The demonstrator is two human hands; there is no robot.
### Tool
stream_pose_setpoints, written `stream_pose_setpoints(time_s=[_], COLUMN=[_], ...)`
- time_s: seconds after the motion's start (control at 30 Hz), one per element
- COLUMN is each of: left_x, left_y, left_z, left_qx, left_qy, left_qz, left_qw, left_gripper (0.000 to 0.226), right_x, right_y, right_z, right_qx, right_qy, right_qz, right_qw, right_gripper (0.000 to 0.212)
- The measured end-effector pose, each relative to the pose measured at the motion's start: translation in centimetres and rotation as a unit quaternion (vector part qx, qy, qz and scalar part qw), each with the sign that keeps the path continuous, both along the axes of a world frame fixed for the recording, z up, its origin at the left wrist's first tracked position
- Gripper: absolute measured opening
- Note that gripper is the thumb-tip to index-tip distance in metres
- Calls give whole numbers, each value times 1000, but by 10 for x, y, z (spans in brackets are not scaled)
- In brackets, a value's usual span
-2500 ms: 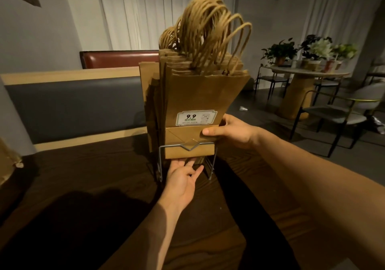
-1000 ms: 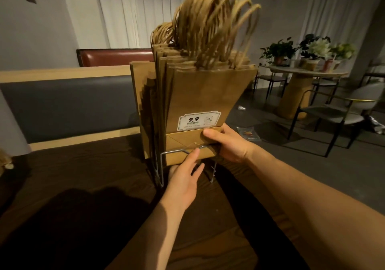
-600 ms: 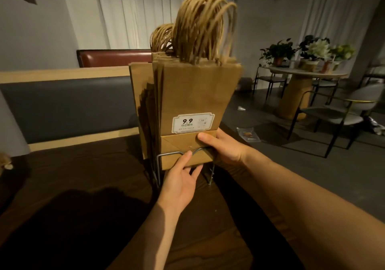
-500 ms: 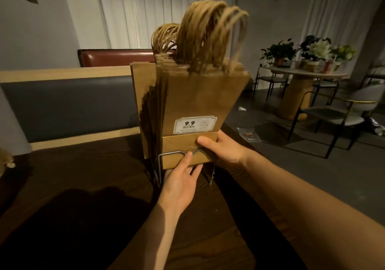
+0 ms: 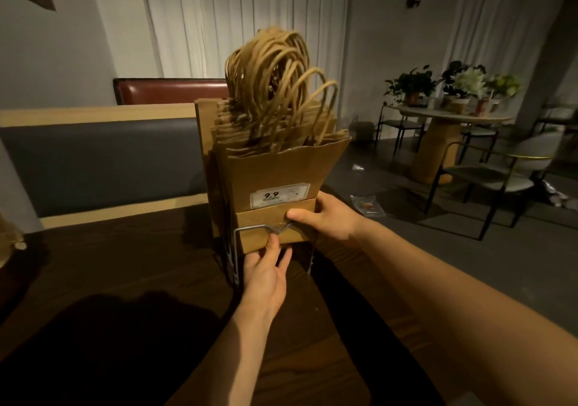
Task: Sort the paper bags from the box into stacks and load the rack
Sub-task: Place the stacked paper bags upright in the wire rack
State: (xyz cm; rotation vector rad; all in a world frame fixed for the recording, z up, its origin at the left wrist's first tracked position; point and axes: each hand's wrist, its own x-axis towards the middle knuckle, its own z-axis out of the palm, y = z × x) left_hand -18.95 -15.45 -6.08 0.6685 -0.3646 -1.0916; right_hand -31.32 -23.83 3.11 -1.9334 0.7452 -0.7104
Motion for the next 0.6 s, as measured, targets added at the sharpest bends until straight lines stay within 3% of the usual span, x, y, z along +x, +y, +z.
stream_pose_setpoints(time_s=[0.17, 0.33, 0.5, 0.6], left_x=[-2, -2, -9, -14], left_y=[2, 4, 5, 2], left_z=[1, -1, -3, 1], left_qx=[28, 47, 44, 53], left_qy=[-11, -16, 14, 25], left_qz=[4, 14, -2, 34], left_qw=[1000, 999, 999, 998], left_gripper=[27, 33, 40, 46], right_x=[-8, -12, -9, -11], right_y=[4, 3, 0, 5], right_z=[7, 9, -1, -7], right_qx=[10, -35, -42, -46], right_qy=[16, 11, -12, -28], right_qz=[24, 3, -17, -28], right_qw=[1000, 999, 999, 998], right_gripper=[45, 55, 53, 53])
